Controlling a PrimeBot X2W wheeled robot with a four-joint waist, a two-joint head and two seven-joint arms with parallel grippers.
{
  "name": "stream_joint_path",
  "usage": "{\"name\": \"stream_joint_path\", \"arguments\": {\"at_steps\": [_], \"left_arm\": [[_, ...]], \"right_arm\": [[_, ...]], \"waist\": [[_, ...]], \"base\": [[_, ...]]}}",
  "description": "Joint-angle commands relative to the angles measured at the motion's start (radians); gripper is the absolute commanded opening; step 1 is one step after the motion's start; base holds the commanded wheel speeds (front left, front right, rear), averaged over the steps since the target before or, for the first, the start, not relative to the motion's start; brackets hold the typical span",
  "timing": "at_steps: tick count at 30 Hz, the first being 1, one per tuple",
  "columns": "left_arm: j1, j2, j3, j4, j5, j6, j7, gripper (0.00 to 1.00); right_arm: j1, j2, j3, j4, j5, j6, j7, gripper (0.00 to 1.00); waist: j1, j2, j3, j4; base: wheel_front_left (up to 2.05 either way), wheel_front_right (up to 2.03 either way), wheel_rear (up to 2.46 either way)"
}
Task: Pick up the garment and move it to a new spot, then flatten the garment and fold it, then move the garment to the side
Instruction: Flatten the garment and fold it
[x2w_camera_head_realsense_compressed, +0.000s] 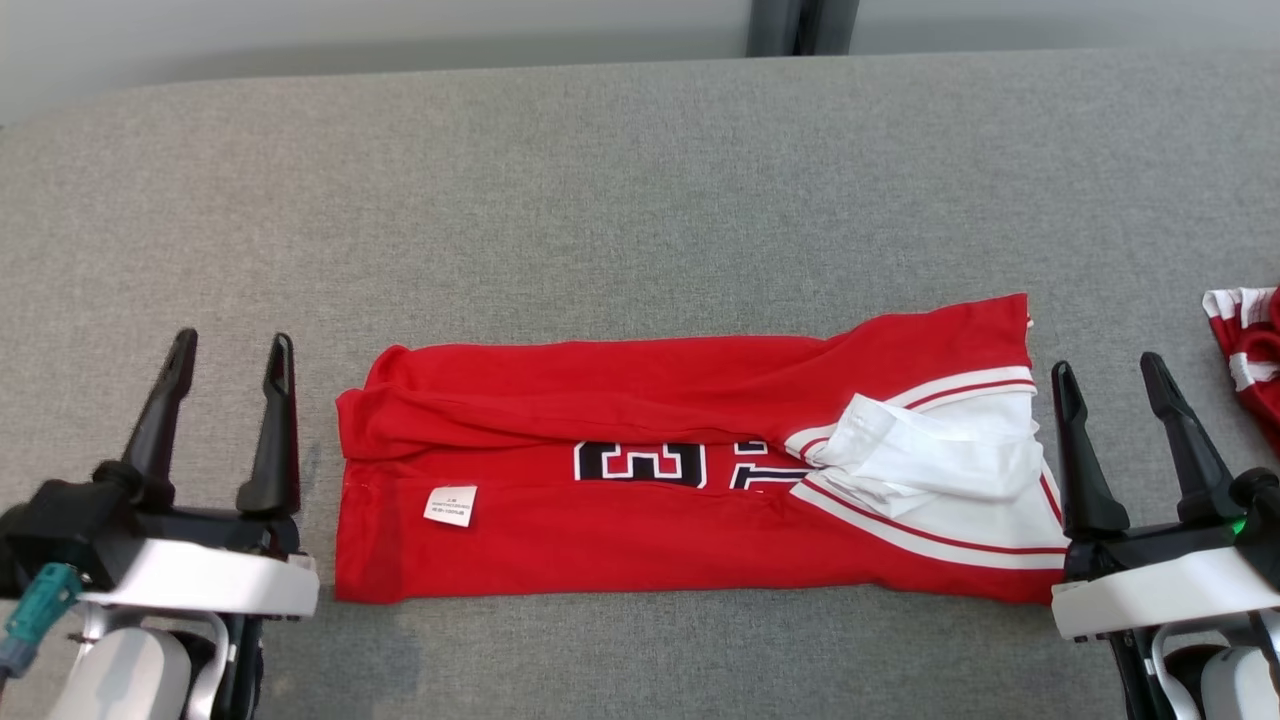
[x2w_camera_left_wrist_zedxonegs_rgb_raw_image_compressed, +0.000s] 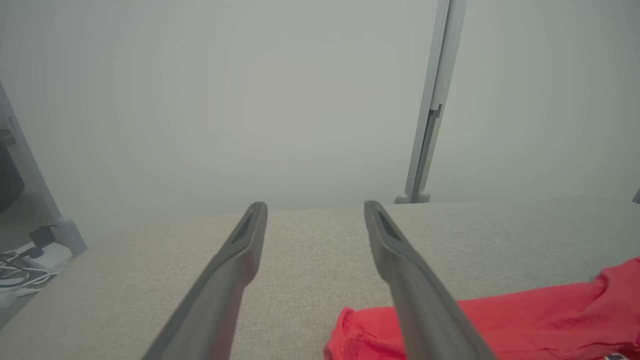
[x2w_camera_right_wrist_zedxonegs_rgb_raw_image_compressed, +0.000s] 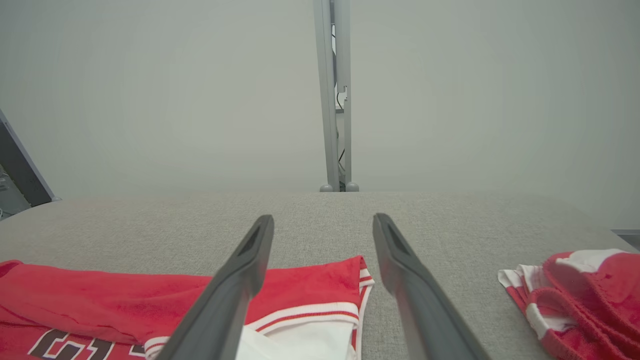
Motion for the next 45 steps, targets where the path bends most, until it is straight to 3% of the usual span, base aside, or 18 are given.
{"name": "stream_joint_path", "arguments": {"at_steps": [1,10,21,26,40,42,43,45], "left_arm": [[0.009,-0.005,0.006,0.003,0.010,-0.007,-0.005,1.00],[0.049,-0.067,0.036,0.042,0.069,-0.057,-0.005,1.00],[0.038,-0.098,0.064,0.057,0.101,-0.098,-0.005,1.00],[0.022,-0.109,0.060,0.075,0.103,-0.111,-0.005,1.00],[-0.023,-0.149,0.067,0.106,0.123,-0.151,-0.005,1.00],[-0.028,-0.151,0.071,0.108,0.126,-0.154,-0.005,1.00],[-0.029,-0.152,0.074,0.110,0.128,-0.157,-0.005,1.00],[-0.032,-0.154,0.079,0.112,0.133,-0.160,-0.005,1.00]], "right_arm": [[0.007,-0.005,-0.003,0.004,0.006,0.000,0.001,1.00],[0.022,0.001,-0.010,0.048,0.029,0.000,-0.003,1.00],[-0.004,-0.018,-0.033,0.096,0.049,0.000,0.004,1.00],[-0.036,-0.035,-0.056,0.194,0.070,0.000,0.012,1.00],[-0.135,-0.039,0.071,0.519,0.157,0.000,-0.021,1.00],[-0.151,-0.040,0.092,0.547,0.172,0.000,-0.024,0.39],[-0.159,-0.041,0.095,0.556,0.178,0.000,-0.030,0.00],[-0.171,-0.045,0.103,0.572,0.190,0.000,-0.036,0.00]], "waist": [[0.0000,0.0000,-0.011,0.004],[0.0000,0.0000,-0.042,0.015],[0.0000,0.0000,-0.025,0.022],[0.0000,0.0000,0.008,0.028],[0.0000,0.0000,0.063,0.047],[0.0000,0.0000,0.067,0.047],[0.0000,0.0000,0.069,0.047],[0.0000,0.0000,0.072,0.047]], "base": [[0.00,0.00,0.00],[0.00,0.00,0.00],[0.00,0.00,0.00],[0.00,0.00,0.00],[0.00,0.00,0.00],[0.00,0.00,0.00],[0.00,0.00,0.00],[0.00,0.00,0.00]]}}
